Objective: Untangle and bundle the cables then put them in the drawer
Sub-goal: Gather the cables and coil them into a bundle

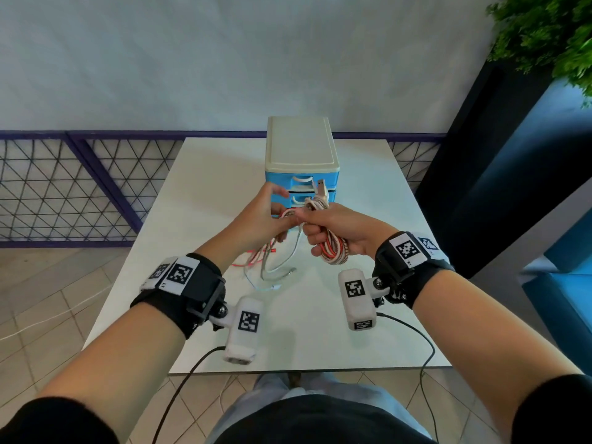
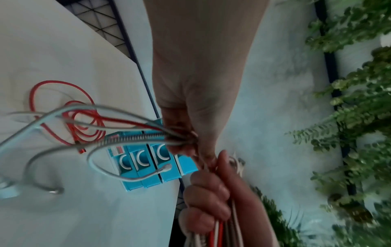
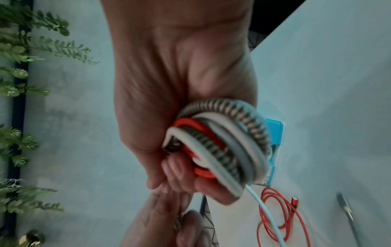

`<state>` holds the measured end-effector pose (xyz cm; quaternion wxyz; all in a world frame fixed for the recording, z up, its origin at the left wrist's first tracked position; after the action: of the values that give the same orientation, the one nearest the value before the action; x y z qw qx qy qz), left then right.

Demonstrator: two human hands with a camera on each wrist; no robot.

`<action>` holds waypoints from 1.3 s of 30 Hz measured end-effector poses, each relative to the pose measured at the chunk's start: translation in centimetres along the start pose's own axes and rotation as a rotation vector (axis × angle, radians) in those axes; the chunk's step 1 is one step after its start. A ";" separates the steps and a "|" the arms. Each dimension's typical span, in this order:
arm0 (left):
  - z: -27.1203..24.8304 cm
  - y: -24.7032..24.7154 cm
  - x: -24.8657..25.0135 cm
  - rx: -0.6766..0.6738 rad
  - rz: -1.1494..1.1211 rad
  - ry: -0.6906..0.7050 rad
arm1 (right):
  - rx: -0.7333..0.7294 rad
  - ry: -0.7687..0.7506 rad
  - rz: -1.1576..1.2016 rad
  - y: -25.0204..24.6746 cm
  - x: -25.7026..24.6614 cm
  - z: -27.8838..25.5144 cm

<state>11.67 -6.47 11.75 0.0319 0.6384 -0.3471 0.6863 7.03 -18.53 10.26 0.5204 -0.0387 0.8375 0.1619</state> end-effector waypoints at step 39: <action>-1.3 5.5 3.1 -0.040 0.598 0.144 | 0.238 -0.072 0.217 -1.1 0.5 1.7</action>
<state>7.28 -11.22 12.19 -0.1342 0.4569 -0.5299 0.7018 8.50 -19.03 8.90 0.5302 0.1198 0.8310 0.1184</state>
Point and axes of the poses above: each hand's wrist, its own z-axis towards the middle knuckle, its own y-axis out of the palm, x = y × z, the point moved 6 cm from there along z, towards the middle knuckle, and after that the axes turned 1 degree about -x, right-handed, at the moved point
